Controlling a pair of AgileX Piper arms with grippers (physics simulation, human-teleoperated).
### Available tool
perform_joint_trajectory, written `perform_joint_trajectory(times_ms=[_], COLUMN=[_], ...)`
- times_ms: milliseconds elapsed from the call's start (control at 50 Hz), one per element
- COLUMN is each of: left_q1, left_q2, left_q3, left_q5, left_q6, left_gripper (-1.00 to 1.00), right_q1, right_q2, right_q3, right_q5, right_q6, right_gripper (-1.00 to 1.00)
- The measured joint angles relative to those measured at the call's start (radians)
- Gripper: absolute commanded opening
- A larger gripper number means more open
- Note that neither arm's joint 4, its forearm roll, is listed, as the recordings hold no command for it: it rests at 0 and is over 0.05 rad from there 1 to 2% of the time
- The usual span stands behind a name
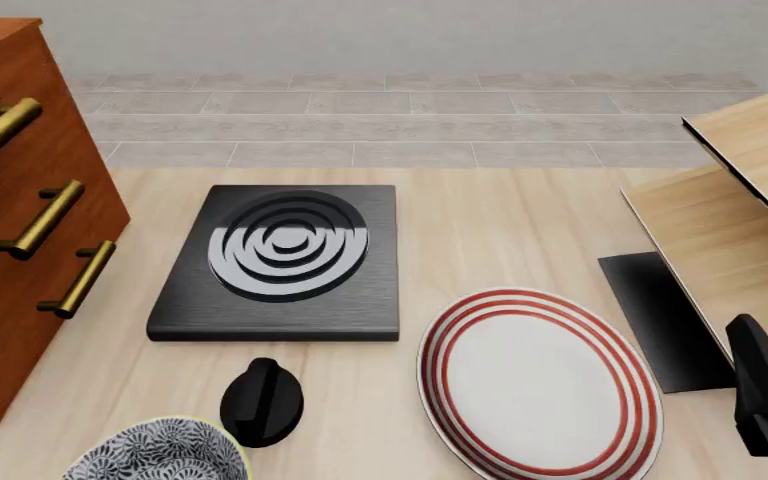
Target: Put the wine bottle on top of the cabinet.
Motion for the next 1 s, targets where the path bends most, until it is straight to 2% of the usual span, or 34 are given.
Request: perform_joint_trajectory(times_ms=[160, 180, 540, 1000], left_q1=[-0.003, -0.003, 0.006, 0.0], left_q2=[-0.019, -0.02, 0.023, -0.008], left_q3=[0.029, 0.03, 0.089, 0.033], left_q5=[-0.022, -0.023, 0.002, 0.057], left_q6=[0.002, 0.002, 0.022, 0.033], left_gripper=[-1.0, 1.0, 1.0, 1.0], right_q1=[0.0, 0.0, 0.0, 0.0], right_q2=[0.0, 0.0, 0.0, 0.0], right_q3=[0.0, 0.0, 0.0, 0.0], right_q5=[0.0, 0.0, 0.0, 0.0], right_q6=[0.0, 0.0, 0.0, 0.0], right_gripper=[1.0, 1.0, 1.0, 1.0])
